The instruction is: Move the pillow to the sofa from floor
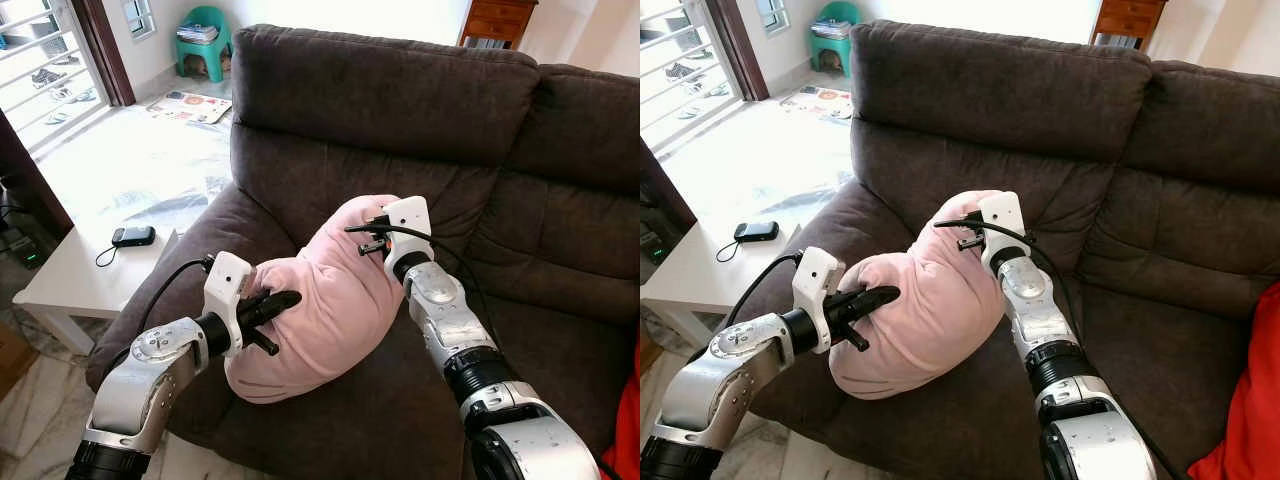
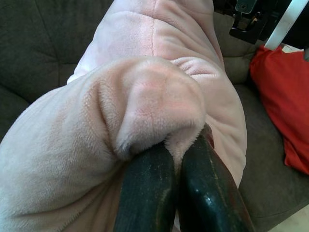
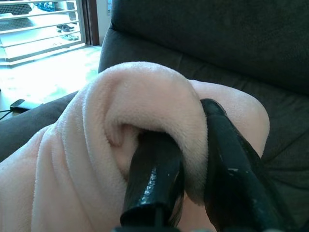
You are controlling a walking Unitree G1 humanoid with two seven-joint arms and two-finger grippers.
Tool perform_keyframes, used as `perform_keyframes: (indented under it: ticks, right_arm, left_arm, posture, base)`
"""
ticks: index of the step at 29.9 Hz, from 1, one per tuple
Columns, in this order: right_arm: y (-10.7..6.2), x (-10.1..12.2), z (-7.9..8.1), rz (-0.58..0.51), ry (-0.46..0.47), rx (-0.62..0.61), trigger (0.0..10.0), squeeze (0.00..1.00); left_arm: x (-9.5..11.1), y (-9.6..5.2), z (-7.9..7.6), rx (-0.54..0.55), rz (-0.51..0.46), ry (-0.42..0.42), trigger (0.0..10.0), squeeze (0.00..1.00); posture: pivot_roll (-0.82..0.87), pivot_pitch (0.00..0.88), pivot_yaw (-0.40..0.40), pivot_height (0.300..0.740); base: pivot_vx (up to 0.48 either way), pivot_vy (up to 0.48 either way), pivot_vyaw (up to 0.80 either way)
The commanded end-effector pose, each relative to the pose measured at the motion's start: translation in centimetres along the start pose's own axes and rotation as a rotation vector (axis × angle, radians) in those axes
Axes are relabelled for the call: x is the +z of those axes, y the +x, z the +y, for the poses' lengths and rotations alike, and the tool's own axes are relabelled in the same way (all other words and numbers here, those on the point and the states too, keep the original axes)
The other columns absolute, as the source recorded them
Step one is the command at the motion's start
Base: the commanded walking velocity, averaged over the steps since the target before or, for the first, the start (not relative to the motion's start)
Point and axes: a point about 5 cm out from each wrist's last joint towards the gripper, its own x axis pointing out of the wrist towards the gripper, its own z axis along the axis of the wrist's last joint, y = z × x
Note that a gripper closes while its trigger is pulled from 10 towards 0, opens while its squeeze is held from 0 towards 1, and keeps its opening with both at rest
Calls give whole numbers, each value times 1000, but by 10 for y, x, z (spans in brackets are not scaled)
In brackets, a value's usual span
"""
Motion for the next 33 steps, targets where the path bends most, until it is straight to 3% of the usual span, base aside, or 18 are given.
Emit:
perform_keyframes:
  ticks: [1,11,12,13,14,15,22,23,24,33]
  right_arm:
    - [8,20,23,-79,-16,99,10000,0]
    - [8,19,24,-77,-7,111,10000,0]
    - [7,19,25,-77,-3,113,10000,545]
    - [7,19,25,-76,0,115,10000,545]
    - [7,19,25,-76,2,116,10000,922]
    - [7,19,26,-73,6,121,10000,1000]
    - [7,17,28,-70,-14,129,10000,1000]
    - [7,17,28,-70,-18,128,10000,753]
    - [7,17,28,-68,-27,128,10000,0]
    - [7,16,29,-64,-21,140,10000,0]
  left_arm:
    - [14,9,-15,-69,-64,46,10000,0]
    - [14,9,-14,-62,-60,44,10000,0]
    - [13,9,-14,-62,-60,44,10000,0]
    - [13,9,-14,-62,-60,43,10000,0]
    - [13,9,-14,-62,-60,43,10000,0]
    - [13,9,-14,-62,-60,42,10000,0]
    - [12,9,-14,-62,-56,39,10000,0]
    - [12,9,-14,-62,-55,39,10000,0]
    - [12,9,-14,-63,-54,38,10000,0]
    - [11,10,-15,-65,-51,36,10000,0]
  posture:
    - [40,24,-43,740]
    - [41,25,-44,740]
    - [41,25,-44,740]
    - [41,25,-44,740]
    - [41,25,-44,740]
    - [41,25,-44,740]
    - [41,26,-45,740]
    - [41,26,-45,740]
    - [41,26,-45,740]
    - [40,26,-45,740]
  base:
    - [0,0,0]
    - [0,0,0]
    - [0,0,0]
    - [0,0,0]
    - [0,0,0]
    - [0,0,0]
    - [0,0,0]
    - [0,0,0]
    - [0,0,0]
    - [0,0,0]
